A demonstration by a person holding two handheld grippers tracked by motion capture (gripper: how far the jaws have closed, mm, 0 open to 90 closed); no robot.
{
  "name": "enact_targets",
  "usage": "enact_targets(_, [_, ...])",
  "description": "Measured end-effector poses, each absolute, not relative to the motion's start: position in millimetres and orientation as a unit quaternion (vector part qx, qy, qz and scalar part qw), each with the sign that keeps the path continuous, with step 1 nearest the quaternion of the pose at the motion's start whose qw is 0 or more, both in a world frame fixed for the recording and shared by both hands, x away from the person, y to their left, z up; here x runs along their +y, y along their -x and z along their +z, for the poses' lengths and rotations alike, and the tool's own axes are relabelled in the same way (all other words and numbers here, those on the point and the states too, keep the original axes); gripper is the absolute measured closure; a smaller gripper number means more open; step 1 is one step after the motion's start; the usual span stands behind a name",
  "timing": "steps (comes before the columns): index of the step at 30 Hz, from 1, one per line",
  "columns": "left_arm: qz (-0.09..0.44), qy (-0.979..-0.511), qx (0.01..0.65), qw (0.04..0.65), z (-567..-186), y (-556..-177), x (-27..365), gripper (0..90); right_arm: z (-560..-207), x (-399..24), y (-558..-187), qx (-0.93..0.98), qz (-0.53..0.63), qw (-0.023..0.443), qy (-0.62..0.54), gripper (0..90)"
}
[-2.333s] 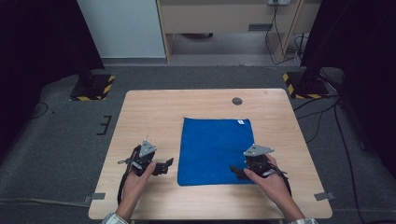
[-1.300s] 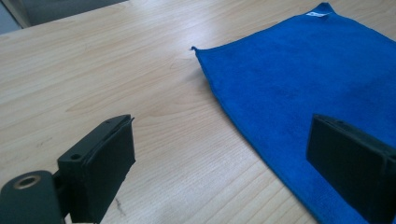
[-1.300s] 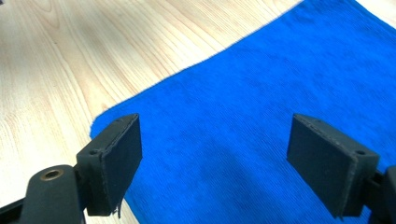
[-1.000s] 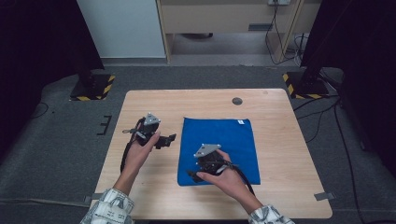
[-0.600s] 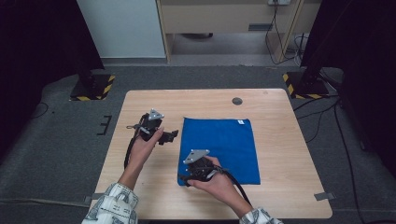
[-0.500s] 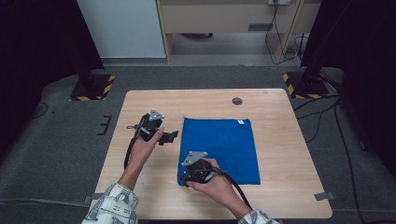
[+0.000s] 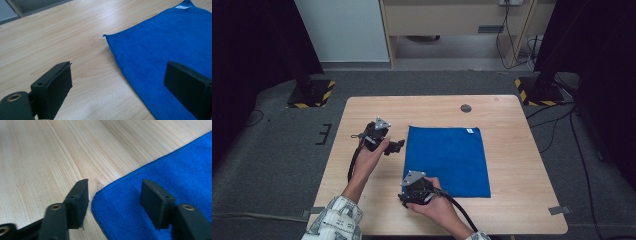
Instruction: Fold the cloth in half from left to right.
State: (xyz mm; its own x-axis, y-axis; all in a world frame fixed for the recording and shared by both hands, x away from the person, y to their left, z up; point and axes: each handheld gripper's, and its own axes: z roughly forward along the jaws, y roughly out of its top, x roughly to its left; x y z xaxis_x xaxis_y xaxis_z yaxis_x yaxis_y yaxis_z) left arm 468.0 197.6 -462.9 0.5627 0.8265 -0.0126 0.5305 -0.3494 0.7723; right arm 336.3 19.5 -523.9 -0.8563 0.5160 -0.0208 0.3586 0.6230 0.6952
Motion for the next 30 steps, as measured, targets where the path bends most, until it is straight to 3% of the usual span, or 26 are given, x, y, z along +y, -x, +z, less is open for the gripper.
enact_targets(2, [0.193,-0.794,0.429,0.386,-463.7,-470.1,197.7,6.9,-526.8,21.1,-335.5,0.895,0.357,0.110,-0.244,39.8])
enact_targets(4, [0.193,-0.789,0.433,0.390,-464.3,-472.2,198.0,7.0,-527.7,20.4,-335.7,0.891,0.363,0.109,-0.249,46.5])
enact_targets(8, [0.190,-0.788,0.430,0.398,-465.3,-476.9,198.0,7.6,-527.6,17.0,-338.8,0.886,0.369,0.116,-0.254,74.6])
enact_targets(10, [0.189,-0.789,0.430,0.396,-466.9,-479.7,197.6,7.7,-527.6,15.3,-342.0,0.884,0.369,0.119,-0.260,84.3])
enact_targets(22, [0.157,-0.807,0.431,0.371,-489.6,-504.8,187.1,15.9,-523.4,21.5,-330.9,0.883,0.387,0.096,-0.248,85.1])
enact_targets(30, [0.176,-0.800,0.436,0.372,-510.8,-519.6,178.9,20.3,-521.4,18.5,-328.6,0.878,0.390,0.102,-0.257,85.3])
